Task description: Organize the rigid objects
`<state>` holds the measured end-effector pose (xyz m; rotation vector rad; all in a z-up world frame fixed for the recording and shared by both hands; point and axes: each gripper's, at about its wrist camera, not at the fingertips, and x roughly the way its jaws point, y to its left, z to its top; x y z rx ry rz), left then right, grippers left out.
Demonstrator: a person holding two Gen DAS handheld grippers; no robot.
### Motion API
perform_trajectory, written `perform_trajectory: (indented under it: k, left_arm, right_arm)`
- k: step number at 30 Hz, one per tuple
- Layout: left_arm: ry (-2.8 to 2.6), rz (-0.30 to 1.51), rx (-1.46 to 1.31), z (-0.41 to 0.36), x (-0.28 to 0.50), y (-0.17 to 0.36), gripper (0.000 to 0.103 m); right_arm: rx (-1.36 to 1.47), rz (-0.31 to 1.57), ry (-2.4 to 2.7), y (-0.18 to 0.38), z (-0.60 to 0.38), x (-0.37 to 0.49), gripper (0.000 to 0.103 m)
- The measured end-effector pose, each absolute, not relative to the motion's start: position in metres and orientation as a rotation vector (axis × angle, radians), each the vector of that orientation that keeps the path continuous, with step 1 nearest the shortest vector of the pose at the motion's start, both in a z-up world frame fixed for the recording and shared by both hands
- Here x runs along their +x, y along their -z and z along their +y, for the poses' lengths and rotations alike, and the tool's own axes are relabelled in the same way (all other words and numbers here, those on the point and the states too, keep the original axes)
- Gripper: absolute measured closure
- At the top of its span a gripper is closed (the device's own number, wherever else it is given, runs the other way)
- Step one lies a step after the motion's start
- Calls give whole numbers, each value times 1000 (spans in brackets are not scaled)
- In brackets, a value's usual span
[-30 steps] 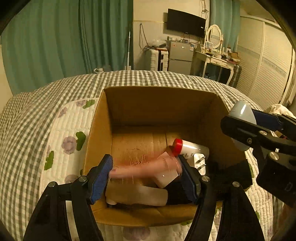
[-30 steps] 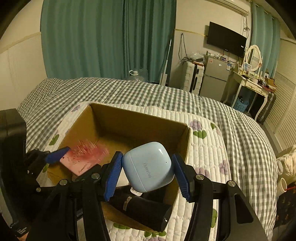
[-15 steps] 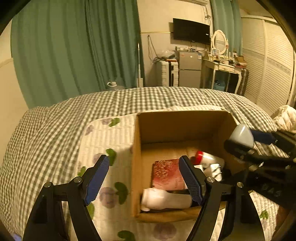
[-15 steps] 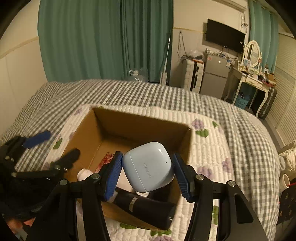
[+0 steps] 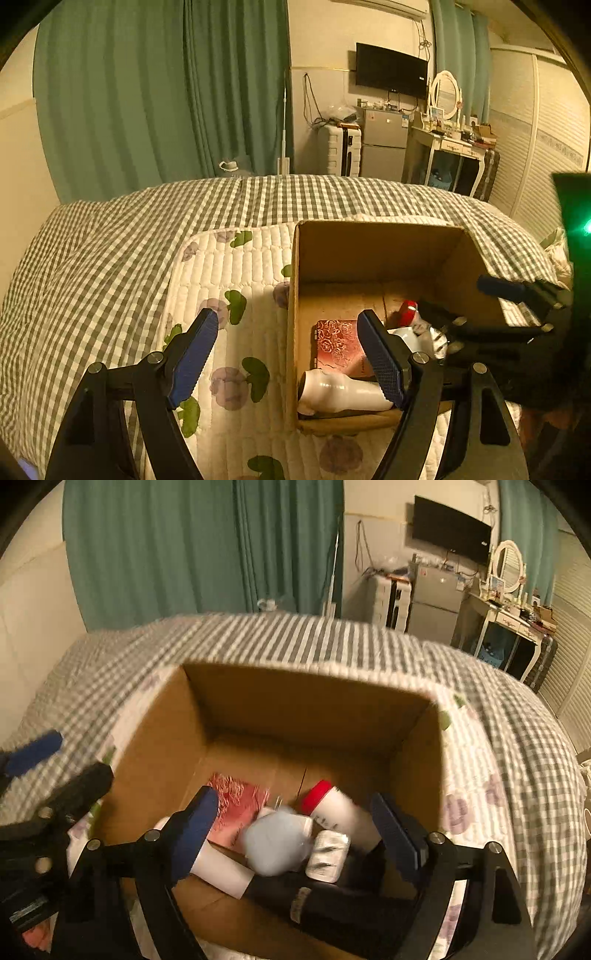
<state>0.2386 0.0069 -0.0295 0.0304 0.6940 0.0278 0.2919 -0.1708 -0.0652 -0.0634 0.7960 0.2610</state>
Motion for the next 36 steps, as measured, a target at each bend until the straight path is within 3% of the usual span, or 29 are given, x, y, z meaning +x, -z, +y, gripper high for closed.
perform_trajectory:
  k: [12,18,25,28,29,36]
  left_arm:
    - [1,527,-6,-6,168,-90,23]
    - [20,415,35,-17,111,-134,18]
    - [34,395,44,-17,71,-102,10]
    - [29,397,58,-17,66,-79,0]
    - [23,381,67,-17,63,-70,0]
    - [3,429,84,-20,71,-11,0]
  right_arm:
    - [-49,560,-212,-87,-220,198,18]
    - [-56,451,-172,-130,-233,130,18]
    - [-25,436,-138,-85,-241,74,16]
    - [5,447,-121,-58,-249,76,4]
    - [13,445,-106,-47,-249,77,0]
    - [-46,414,-75,-7,-244,82,0]
